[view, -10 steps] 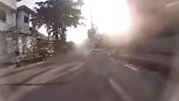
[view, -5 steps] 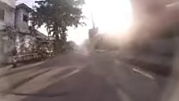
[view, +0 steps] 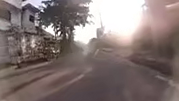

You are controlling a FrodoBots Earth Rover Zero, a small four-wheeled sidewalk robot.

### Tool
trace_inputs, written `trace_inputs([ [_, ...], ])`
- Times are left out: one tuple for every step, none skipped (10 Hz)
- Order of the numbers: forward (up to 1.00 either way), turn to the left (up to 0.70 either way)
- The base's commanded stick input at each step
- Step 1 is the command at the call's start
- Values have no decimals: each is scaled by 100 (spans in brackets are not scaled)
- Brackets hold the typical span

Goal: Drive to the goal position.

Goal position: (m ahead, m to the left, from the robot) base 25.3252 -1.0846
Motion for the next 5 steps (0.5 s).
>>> trace_inputs([
  [100, 0],
  [100, 0],
  [100, 0],
  [100, 0],
  [100, -1],
])
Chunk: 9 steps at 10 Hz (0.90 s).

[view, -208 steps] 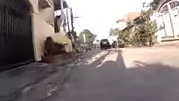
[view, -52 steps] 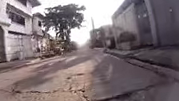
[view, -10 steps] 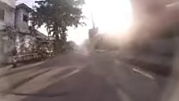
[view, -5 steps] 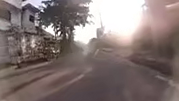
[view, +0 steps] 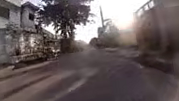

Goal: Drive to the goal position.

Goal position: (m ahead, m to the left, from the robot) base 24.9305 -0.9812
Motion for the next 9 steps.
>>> trace_inputs([
  [100, -22],
  [100, -40],
  [100, -35],
  [100, -17],
  [100, -2],
  [100, 0],
  [100, 0],
  [100, 0],
  [100, 0],
])
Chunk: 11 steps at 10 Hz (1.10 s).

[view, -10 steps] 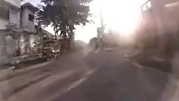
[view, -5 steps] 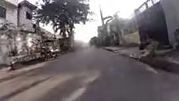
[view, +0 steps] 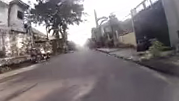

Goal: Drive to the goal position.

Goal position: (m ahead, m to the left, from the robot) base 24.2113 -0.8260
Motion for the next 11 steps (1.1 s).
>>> trace_inputs([
  [100, 0],
  [100, 0],
  [100, 0],
  [100, 0],
  [100, 0],
  [100, 0],
  [100, 0],
  [100, 0],
  [100, 0],
  [100, 0],
  [100, 0],
])
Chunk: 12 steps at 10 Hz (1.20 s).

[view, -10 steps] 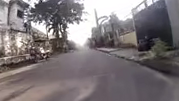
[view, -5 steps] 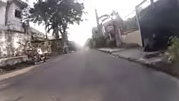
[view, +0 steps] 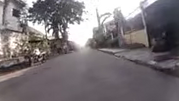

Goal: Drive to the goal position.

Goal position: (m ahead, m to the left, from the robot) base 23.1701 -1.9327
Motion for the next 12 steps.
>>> trace_inputs([
  [100, 0],
  [100, 0],
  [100, 0],
  [100, 0],
  [100, 0],
  [100, 0],
  [100, 0],
  [100, 0],
  [100, 0],
  [100, 0],
  [100, 0],
  [100, 0],
])
